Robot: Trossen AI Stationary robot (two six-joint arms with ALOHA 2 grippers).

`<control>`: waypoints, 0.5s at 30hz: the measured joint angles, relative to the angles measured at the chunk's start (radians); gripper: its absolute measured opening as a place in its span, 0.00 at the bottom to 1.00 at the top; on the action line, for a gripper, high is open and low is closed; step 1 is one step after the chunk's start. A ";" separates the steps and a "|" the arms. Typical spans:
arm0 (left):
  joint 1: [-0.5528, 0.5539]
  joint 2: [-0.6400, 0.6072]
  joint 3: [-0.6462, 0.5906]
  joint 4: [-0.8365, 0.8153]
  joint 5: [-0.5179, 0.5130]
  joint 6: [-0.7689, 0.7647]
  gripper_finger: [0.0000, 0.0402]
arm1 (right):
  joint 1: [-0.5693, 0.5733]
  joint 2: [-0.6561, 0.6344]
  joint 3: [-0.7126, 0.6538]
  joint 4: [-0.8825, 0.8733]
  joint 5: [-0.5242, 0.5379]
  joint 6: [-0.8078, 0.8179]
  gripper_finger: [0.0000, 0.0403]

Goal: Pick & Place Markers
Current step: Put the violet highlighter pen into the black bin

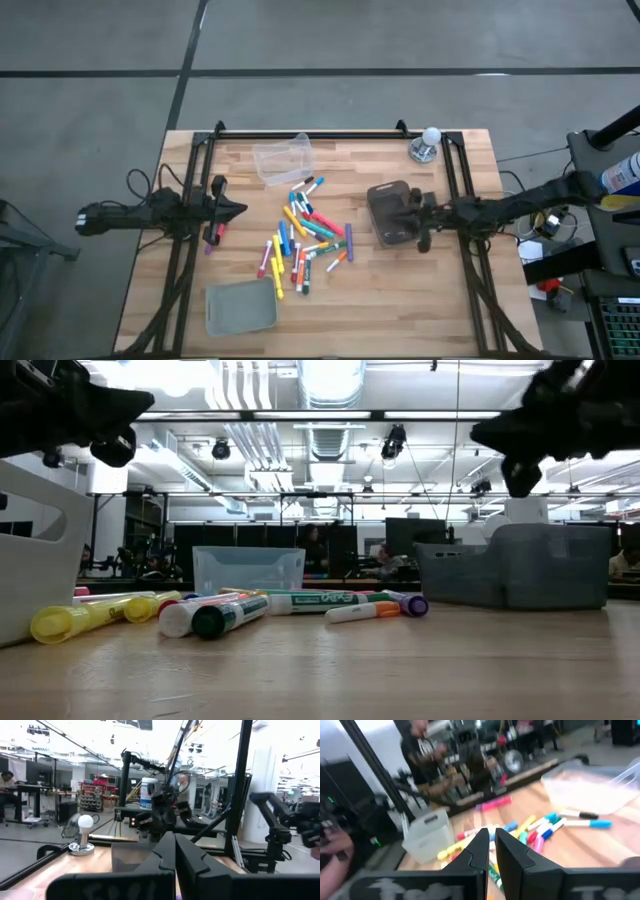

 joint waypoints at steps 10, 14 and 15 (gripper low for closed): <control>0.000 0.001 0.000 -0.048 0.003 -0.136 0.00 | 0.065 0.563 0.559 -0.325 0.084 -0.047 0.07; 0.000 0.001 0.000 -0.049 0.002 -0.145 0.00 | 0.065 0.708 0.785 -0.619 0.084 0.053 0.07; 0.000 0.001 0.000 -0.049 0.002 -0.145 0.00 | 0.065 0.739 0.842 -0.692 0.084 0.080 0.07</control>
